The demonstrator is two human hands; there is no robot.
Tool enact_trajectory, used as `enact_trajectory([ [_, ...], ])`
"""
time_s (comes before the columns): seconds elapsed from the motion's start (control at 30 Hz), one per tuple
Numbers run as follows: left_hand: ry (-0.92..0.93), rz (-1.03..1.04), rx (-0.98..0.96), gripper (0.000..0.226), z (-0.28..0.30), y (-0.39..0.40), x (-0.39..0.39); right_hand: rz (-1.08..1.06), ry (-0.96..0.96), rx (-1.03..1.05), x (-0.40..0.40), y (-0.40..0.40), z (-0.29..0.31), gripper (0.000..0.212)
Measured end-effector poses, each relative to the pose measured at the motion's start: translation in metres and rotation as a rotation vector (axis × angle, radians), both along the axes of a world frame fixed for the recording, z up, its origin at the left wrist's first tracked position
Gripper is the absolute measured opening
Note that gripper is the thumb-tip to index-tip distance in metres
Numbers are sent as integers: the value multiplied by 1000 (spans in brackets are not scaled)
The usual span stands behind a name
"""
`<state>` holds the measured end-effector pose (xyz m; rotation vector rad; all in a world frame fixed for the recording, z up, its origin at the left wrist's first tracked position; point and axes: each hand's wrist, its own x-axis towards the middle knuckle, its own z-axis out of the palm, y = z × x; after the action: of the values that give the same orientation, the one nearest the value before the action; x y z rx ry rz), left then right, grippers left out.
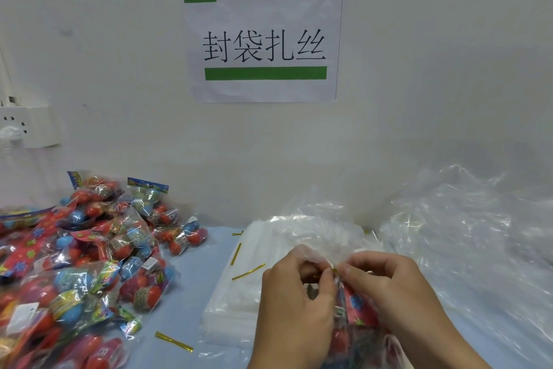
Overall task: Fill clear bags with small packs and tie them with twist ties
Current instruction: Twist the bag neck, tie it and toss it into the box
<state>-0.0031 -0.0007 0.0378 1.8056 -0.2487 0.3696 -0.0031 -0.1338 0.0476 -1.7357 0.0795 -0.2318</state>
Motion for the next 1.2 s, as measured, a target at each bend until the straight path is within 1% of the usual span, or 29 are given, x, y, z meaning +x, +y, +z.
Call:
enact_trajectory([
  [0.13, 25, 22, -35, 14, 0, 0, 0, 58, -26, -55, -2, 0, 0, 13],
  [0.23, 32, 22, -53, 17, -1, -1, 0, 36, -56, -111, -1, 0, 0, 16],
  [0.37, 32, 30, -6, 21, -2, 0, 1, 16, -73, -140, -1, -1, 0, 21],
  [0.57, -2, 40, 12, 17, -3, 2, 2, 5, -59, -110, -3, 2, 0, 25],
  [0.73, -13, 31, -58, 18, -3, 1, 3, -71, -41, -45, -2, 6, 1, 15],
  [0.83, -119, 41, -27, 23, -4, 1, 4, -87, -29, -18, -2, 7, 2, 17],
  [0.93, -281, 61, 100, 27, -5, 1, 4, -83, -14, 1, -3, 6, 2, 17],
  [1.03, -408, 46, 195, 29, -6, 3, 7, -30, 7, -3, -2, 3, 2, 21],
  [1.1, -449, 28, 221, 31, -5, 4, 8, 10, 29, -9, -2, 2, 2, 24],
  [1.2, -444, 24, 167, 32, -5, 5, 8, 35, 65, 21, 0, 0, 2, 24],
])
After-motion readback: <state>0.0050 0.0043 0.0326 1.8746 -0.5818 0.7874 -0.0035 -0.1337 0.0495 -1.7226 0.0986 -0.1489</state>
